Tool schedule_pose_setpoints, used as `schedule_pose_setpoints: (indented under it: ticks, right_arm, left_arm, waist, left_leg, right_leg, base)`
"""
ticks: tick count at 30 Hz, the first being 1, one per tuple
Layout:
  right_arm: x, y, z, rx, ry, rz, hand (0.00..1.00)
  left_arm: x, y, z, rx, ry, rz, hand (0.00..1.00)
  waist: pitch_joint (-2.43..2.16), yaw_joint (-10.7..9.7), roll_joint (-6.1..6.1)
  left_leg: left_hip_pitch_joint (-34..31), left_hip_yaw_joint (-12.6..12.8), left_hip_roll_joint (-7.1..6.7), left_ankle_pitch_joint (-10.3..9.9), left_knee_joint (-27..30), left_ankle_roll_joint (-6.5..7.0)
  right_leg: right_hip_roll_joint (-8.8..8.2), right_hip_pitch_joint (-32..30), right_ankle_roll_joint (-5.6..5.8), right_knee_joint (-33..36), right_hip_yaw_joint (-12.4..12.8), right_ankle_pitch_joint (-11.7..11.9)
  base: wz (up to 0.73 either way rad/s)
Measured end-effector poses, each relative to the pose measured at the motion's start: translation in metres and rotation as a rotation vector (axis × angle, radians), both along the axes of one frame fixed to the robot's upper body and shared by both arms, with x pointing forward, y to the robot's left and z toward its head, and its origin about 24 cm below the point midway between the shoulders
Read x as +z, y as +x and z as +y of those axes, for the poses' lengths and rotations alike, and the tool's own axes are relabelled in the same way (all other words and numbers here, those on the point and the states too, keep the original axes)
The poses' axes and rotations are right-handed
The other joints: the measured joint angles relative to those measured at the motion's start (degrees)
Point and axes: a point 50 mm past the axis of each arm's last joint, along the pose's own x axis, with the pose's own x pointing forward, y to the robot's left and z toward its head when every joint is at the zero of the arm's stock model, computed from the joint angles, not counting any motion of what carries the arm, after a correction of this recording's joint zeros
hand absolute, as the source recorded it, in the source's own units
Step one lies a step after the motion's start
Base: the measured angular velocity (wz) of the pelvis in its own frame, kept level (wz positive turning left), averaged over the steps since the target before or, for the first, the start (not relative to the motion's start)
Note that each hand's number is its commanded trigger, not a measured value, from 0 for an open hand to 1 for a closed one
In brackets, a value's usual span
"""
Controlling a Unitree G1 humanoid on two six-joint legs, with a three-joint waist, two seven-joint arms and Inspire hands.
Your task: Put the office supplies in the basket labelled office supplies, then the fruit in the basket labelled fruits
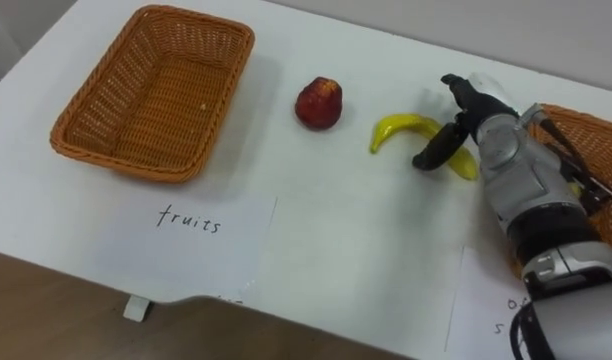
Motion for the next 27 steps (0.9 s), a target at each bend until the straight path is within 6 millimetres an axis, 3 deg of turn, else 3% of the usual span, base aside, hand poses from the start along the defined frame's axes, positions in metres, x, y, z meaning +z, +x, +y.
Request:
schedule_pose_setpoints:
  ticks: [11, 16, 27]
  right_arm:
    - [0.0, 0.003, 0.004, 0.044, -0.039, 0.067, 0.0]
    - [-0.005, 0.0, 0.001, 0.074, -0.078, 0.163, 0.0]
    - [-0.02, -0.007, 0.002, 0.119, -0.115, 0.277, 0.0]
  left_arm:
    - [0.0, 0.001, 0.0, -0.013, -0.001, 0.019, 0.0]
    - [0.001, 0.011, 0.002, -0.017, -0.009, 0.022, 0.0]
    - [0.001, 0.015, 0.003, -0.016, -0.012, 0.028, 0.0]
  waist:
    - [0.0, 0.0, -0.05]
    - [-0.3, 2.1, -0.87]
    - [0.29, 3.6, -1.51]
  left_leg:
    - [0.1, -0.4, 0.02, 0.2, -0.1, -0.18]
    - [0.2, -0.5, 0.12, 0.4, -0.1, -0.34]
    - [0.0, -0.9, 0.0, 1.0, -0.1, -0.37]
  right_leg:
    - [-0.02, 0.1, -0.16, -0.1, -0.8, 0.1]
    - [0.06, 0.2, -0.36, -0.2, -0.9, 0.2]
    - [-0.02, 0.3, -0.67, -0.2, -1.3, 0.9]
  base:
    - [0.02]
    - [0.0]
    - [0.0]
